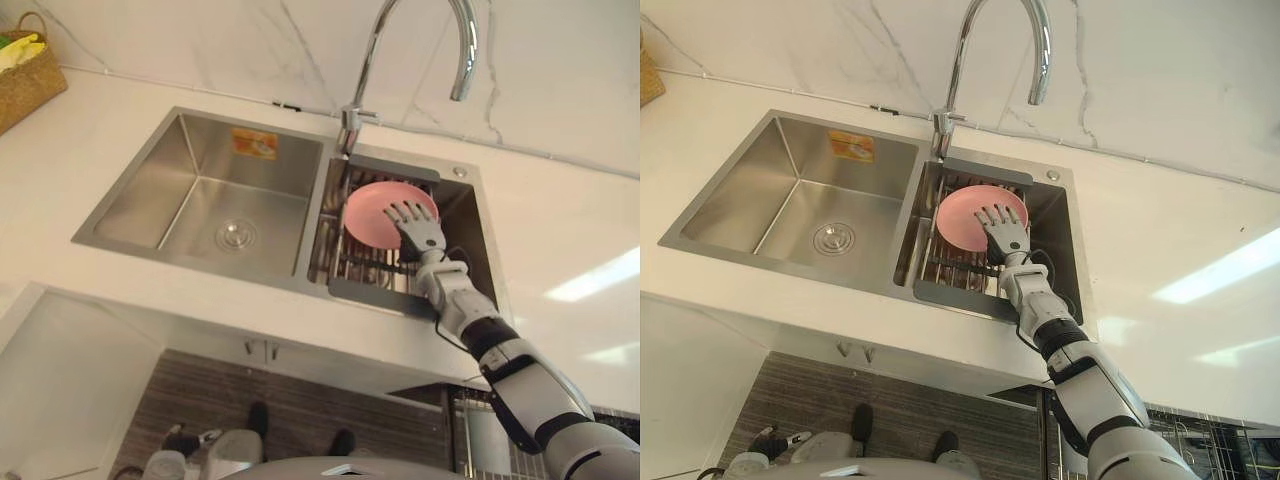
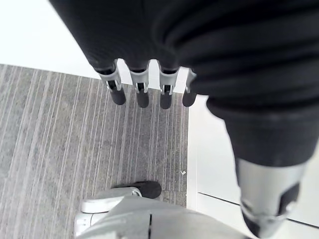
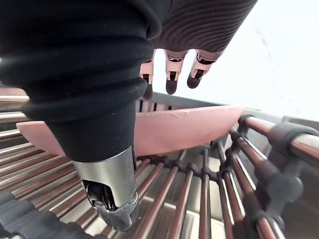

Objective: Walk over to the sink, pick up the cup, carry it to the dishwasher, place the cup inside the dishwasher, then close the dishwasher door

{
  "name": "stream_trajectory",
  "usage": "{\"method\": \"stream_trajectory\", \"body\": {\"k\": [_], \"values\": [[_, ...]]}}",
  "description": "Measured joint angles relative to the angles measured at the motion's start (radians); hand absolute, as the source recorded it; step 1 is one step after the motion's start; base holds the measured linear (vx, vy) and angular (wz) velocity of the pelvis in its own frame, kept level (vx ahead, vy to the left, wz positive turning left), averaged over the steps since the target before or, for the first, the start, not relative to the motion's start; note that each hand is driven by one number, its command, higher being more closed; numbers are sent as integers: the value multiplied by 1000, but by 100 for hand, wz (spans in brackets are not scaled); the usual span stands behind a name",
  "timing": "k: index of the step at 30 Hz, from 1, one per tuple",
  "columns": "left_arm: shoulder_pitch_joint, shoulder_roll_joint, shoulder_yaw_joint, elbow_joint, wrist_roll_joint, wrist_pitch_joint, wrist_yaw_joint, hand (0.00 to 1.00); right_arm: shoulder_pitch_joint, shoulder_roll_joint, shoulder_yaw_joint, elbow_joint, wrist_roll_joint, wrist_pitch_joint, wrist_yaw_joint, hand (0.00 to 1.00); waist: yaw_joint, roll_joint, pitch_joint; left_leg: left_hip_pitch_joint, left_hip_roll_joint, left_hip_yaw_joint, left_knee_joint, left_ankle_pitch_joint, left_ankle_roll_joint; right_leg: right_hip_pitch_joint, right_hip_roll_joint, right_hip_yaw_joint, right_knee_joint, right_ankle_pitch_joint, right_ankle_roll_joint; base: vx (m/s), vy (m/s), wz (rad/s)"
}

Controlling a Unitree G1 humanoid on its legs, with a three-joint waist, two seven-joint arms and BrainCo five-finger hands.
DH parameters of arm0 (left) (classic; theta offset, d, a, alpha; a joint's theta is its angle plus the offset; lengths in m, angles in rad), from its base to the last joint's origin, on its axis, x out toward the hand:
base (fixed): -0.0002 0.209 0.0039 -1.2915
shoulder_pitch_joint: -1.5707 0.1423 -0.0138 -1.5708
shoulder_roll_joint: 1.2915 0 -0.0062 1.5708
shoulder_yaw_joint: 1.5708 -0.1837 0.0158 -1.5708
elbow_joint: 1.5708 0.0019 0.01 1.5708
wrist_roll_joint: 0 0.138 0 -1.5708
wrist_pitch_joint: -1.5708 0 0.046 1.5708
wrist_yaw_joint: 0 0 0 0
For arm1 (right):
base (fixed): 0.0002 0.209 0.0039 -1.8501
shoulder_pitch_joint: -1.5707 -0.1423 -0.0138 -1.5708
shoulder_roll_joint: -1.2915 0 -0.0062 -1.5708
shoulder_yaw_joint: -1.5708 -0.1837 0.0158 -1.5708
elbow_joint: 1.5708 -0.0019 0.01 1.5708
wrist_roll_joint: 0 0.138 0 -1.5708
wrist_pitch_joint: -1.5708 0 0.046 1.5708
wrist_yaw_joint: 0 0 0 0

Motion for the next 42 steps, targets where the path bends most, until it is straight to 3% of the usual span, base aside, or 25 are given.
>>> {"method": "stream_trajectory", "body": {"k": [3,9,18,29,30,42], "values": [[-1,4,-19,-10,50,-15,2,0,-30,6,2,35,0,9,-37,0,6,1,15,0,-2,-6,0,3,2,0,-1,-2,6,-2,2,-10,19,6],[-1,26,-75,-28,50,-14,11,0,-37,5,17,52,1,34,-67,0,26,-3,29,-2,-4,-8,0,3,1,-1,-4,-1,11,-4,2,-2,2,1],[-1,33,-79,-31,64,-28,22,0,-51,4,32,70,12,31,-107,0,38,-9,47,-9,-6,-10,0,3,0,-7,-5,3,13,-5,2,0,2,0],[1,36,-91,-31,109,-27,51,0,-51,0,33,70,114,29,-176,0,46,-13,58,-15,-6,-11,0,3,0,-8,-6,4,19,-22,3,0,0,0],[1,36,-91,-31,109,-27,53,0,-51,-1,32,70,126,31,-176,100,46,-15,60,-15,-6,-11,0,3,0,-8,-7,4,20,-23,3,0,0,0],[4,36,-91,-31,129,-27,68,0,-51,-2,29,70,138,23,-193,100,44,-13,64,-12,-8,-10,0,3,0,-8,-11,6,28,-24,4,0,0,0]]}}
